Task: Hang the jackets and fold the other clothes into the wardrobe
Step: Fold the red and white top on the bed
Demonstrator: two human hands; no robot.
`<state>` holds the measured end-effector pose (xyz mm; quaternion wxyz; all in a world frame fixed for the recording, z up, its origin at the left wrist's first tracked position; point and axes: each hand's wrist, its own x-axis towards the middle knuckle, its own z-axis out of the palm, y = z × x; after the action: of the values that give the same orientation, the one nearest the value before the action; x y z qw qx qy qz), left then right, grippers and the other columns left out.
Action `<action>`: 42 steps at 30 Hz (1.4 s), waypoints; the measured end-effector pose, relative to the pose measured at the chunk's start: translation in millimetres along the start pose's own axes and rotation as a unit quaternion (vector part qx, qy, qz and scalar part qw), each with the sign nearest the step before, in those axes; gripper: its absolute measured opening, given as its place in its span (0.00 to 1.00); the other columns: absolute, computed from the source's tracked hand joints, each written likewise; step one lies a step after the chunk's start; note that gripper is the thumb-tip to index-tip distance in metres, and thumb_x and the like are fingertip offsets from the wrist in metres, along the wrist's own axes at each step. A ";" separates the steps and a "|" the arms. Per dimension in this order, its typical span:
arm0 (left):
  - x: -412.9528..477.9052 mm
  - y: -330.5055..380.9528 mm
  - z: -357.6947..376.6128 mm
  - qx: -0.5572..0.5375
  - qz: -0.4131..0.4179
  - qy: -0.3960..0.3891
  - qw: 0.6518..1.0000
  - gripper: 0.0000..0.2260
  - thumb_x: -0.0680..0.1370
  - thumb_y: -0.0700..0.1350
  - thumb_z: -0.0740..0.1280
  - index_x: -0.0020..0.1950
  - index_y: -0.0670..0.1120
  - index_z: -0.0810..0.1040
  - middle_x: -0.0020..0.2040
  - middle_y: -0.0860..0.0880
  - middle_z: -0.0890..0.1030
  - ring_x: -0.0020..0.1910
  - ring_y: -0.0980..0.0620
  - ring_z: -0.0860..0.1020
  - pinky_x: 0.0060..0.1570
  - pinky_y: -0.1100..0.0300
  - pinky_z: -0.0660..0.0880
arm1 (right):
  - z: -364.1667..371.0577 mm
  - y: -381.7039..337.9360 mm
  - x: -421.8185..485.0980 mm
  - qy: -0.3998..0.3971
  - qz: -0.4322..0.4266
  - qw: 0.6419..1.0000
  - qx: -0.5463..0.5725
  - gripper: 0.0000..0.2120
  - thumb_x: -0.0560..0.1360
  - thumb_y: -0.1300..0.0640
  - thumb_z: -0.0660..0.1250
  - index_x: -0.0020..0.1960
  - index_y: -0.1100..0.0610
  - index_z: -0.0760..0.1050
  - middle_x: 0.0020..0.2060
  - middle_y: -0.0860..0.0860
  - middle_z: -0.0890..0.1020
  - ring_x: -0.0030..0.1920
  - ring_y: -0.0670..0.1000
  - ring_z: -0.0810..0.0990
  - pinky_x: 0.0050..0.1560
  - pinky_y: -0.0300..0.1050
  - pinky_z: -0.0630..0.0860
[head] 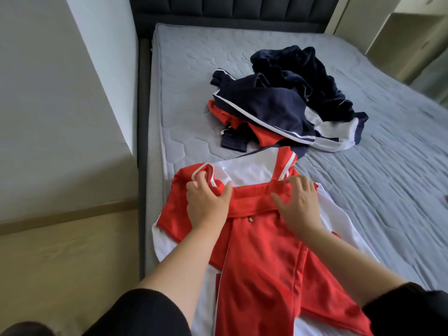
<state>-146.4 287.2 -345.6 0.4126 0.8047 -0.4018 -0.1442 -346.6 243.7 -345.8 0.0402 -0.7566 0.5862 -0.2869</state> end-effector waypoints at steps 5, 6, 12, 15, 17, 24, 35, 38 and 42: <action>8.3 -2.4 1.7 -0.241 -0.271 -0.113 0.925 0.16 0.75 0.47 0.70 0.59 0.40 0.75 0.53 0.43 0.79 0.50 0.44 0.77 0.50 0.54 0.72 | 9.9 11.3 19.4 -0.155 0.339 0.910 0.179 0.25 0.74 0.48 0.70 0.63 0.64 0.73 0.54 0.57 0.79 0.52 0.55 0.77 0.49 0.43 0.68; 7.9 -0.5 1.4 -0.310 -0.308 -0.166 0.884 0.11 0.76 0.43 0.69 0.56 0.41 0.77 0.48 0.44 0.81 0.45 0.46 0.79 0.46 0.55 0.75 | 11.3 13.7 23.9 -0.165 0.348 0.897 0.216 0.21 0.74 0.50 0.70 0.58 0.66 0.76 0.47 0.58 0.80 0.46 0.55 0.77 0.45 0.43 0.69; -5.5 -9.2 -9.4 -0.304 -0.394 -0.409 0.765 0.10 0.76 0.31 0.56 0.46 0.43 0.74 0.38 0.46 0.78 0.35 0.50 0.78 0.34 0.58 0.77 | 8.5 33.3 35.5 -0.070 0.418 0.824 0.376 0.07 0.74 0.65 0.68 0.38 0.59 0.77 0.38 0.58 0.79 0.37 0.55 0.76 0.45 0.50 0.75; -3.0 -23.6 -16.8 -0.312 -0.376 -0.443 0.751 0.04 0.78 0.37 0.62 0.48 0.43 0.75 0.45 0.46 0.80 0.42 0.50 0.79 0.45 0.58 0.76 | 10.3 45.3 25.1 -0.150 0.430 0.846 0.279 0.08 0.73 0.62 0.70 0.35 0.57 0.77 0.36 0.57 0.78 0.36 0.53 0.74 0.41 0.46 0.72; 7.6 -22.2 -22.5 -0.404 -0.368 -0.443 0.711 0.09 0.75 0.47 0.68 0.53 0.46 0.76 0.53 0.46 0.80 0.51 0.48 0.78 0.53 0.54 0.74 | 10.8 44.5 27.8 -0.129 0.422 0.855 0.274 0.07 0.72 0.56 0.71 0.37 0.56 0.79 0.38 0.55 0.80 0.41 0.53 0.77 0.46 0.49 0.75; 32.8 -23.5 -19.2 -0.519 -0.453 -0.167 0.705 0.13 0.78 0.45 0.66 0.62 0.45 0.74 0.47 0.44 0.79 0.51 0.45 0.78 0.49 0.50 0.73 | 14.4 30.4 52.4 -0.098 0.448 0.832 0.314 0.10 0.70 0.49 0.73 0.35 0.54 0.78 0.34 0.48 0.78 0.36 0.47 0.77 0.45 0.45 0.75; 30.3 -31.4 -34.7 -0.025 -0.136 0.111 0.984 0.11 0.72 0.37 0.66 0.55 0.43 0.74 0.50 0.44 0.77 0.51 0.41 0.77 0.44 0.53 0.70 | 22.0 33.2 47.0 -0.004 0.308 0.945 0.114 0.08 0.75 0.56 0.65 0.50 0.60 0.77 0.45 0.54 0.81 0.48 0.55 0.76 0.47 0.45 0.68; 40.3 -5.7 -26.3 0.045 0.157 0.088 0.983 0.22 0.70 0.35 0.67 0.65 0.42 0.73 0.60 0.41 0.75 0.60 0.40 0.71 0.58 0.49 0.68 | 22.4 19.3 47.4 0.058 0.144 0.986 0.057 0.10 0.74 0.63 0.62 0.55 0.63 0.74 0.50 0.60 0.77 0.55 0.61 0.73 0.56 0.51 0.67; 33.0 -9.8 10.6 0.239 0.209 -0.148 0.937 0.26 0.80 0.50 0.57 0.77 0.49 0.55 0.78 0.47 0.57 0.77 0.44 0.50 0.73 0.45 0.51 | 47.3 -14.0 42.5 -0.077 -0.091 0.993 -0.009 0.23 0.77 0.59 0.62 0.71 0.60 0.67 0.71 0.58 0.69 0.72 0.59 0.64 0.72 0.54 0.56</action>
<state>-126.3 259.4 -356.5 0.1651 0.7472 -0.6397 -0.0721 -305.5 196.3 -363.1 0.0525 -0.8273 0.5122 -0.2247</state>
